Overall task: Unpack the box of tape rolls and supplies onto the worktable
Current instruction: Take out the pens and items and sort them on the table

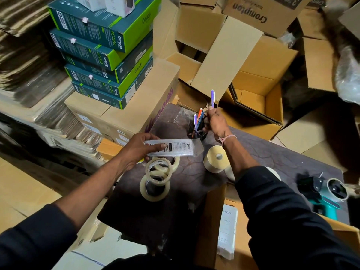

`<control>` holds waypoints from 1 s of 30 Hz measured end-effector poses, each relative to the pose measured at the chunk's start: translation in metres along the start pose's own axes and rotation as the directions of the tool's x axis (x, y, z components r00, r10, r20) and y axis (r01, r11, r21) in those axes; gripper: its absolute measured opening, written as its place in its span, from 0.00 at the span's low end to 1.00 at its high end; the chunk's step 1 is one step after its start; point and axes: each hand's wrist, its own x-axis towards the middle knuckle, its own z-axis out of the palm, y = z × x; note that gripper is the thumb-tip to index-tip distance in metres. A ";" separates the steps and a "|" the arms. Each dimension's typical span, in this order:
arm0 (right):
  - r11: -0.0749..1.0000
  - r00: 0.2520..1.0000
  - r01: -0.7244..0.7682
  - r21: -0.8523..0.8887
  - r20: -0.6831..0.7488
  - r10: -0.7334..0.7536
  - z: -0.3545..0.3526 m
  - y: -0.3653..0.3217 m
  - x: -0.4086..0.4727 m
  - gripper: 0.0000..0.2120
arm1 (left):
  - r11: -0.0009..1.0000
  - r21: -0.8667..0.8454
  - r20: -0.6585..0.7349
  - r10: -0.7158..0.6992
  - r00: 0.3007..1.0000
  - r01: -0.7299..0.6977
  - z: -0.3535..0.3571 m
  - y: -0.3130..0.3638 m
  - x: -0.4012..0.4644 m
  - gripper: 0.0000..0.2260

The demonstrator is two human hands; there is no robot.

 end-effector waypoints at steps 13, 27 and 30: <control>0.989 1.000 0.022 -0.146 -0.014 -0.024 -0.013 -0.002 0.013 0.13 | 1.000 -0.021 0.014 0.004 1.000 -0.004 -0.002 -0.004 -0.002 0.17; 0.883 0.993 -0.111 -0.456 -0.073 0.088 -0.004 -0.011 0.004 0.07 | 0.996 -0.085 0.019 0.016 1.000 -0.015 -0.005 -0.010 0.004 0.17; 0.868 0.990 -0.140 -0.477 -0.071 0.121 -0.003 -0.008 0.006 0.05 | 0.996 -0.087 0.013 0.011 1.000 -0.010 -0.005 -0.009 0.003 0.16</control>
